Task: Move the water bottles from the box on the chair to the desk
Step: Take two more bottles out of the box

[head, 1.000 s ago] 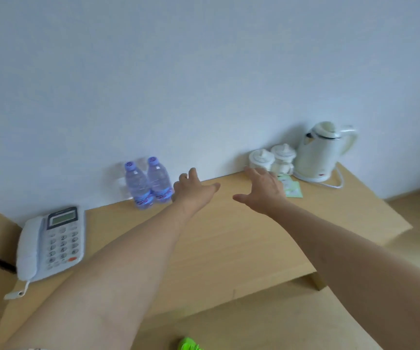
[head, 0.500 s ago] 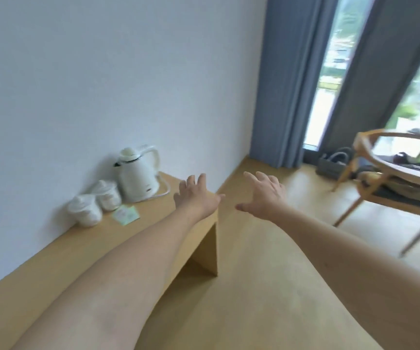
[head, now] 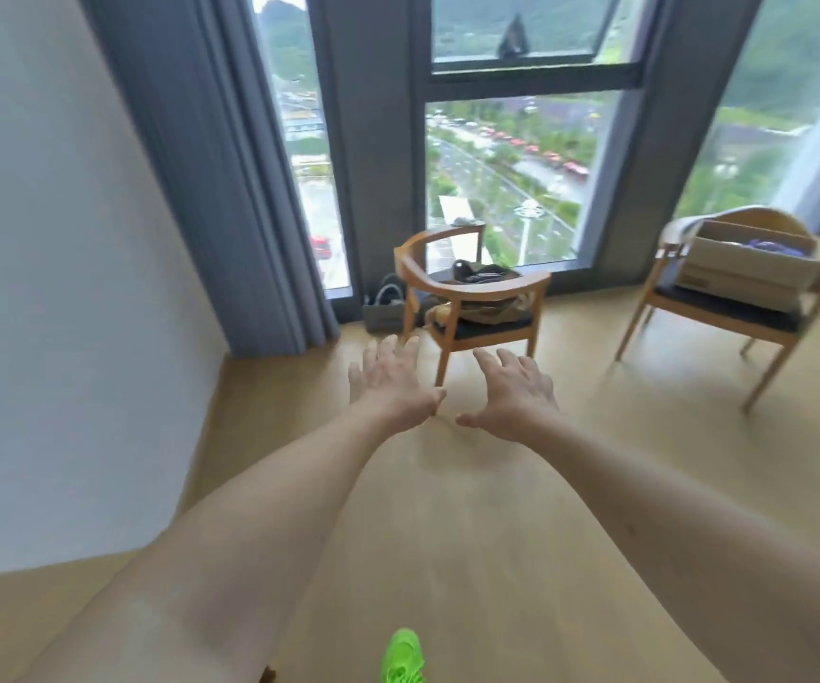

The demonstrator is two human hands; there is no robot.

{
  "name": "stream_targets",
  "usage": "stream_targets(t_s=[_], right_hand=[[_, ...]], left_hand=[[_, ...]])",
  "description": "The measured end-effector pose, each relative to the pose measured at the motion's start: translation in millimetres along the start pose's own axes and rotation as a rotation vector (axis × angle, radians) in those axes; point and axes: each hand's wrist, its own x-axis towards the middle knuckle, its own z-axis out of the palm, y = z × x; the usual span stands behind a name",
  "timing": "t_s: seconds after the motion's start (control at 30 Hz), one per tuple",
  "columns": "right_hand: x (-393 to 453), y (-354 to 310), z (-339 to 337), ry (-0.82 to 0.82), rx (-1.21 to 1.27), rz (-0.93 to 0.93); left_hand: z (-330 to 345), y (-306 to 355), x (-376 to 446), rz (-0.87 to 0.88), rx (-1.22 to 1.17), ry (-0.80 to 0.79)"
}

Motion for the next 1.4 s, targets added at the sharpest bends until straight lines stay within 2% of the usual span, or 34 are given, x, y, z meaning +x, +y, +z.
stream_targets(t_s=[0.33, 0.77, 0.9, 1.17, 1.4], right_hand=[[137, 37, -13, 0.037, -0.010, 0.340], [244, 134, -22, 0.059, -0.025, 0.618], [285, 183, -29, 0.093, 0.006, 0.668], [388, 322, -76, 0.159, 0.082, 0.749], [463, 422, -112, 0.161, 0.080, 0.802]], left_hand=[[29, 35, 194, 0.227, -0.079, -0.102], [85, 148, 340, 0.507, -0.130, -0.245], [107, 202, 388, 0.578, -0.115, -0.267], [151, 349, 508, 0.672, -0.079, -0.214], [174, 461, 594, 0.732, -0.066, -0.208]])
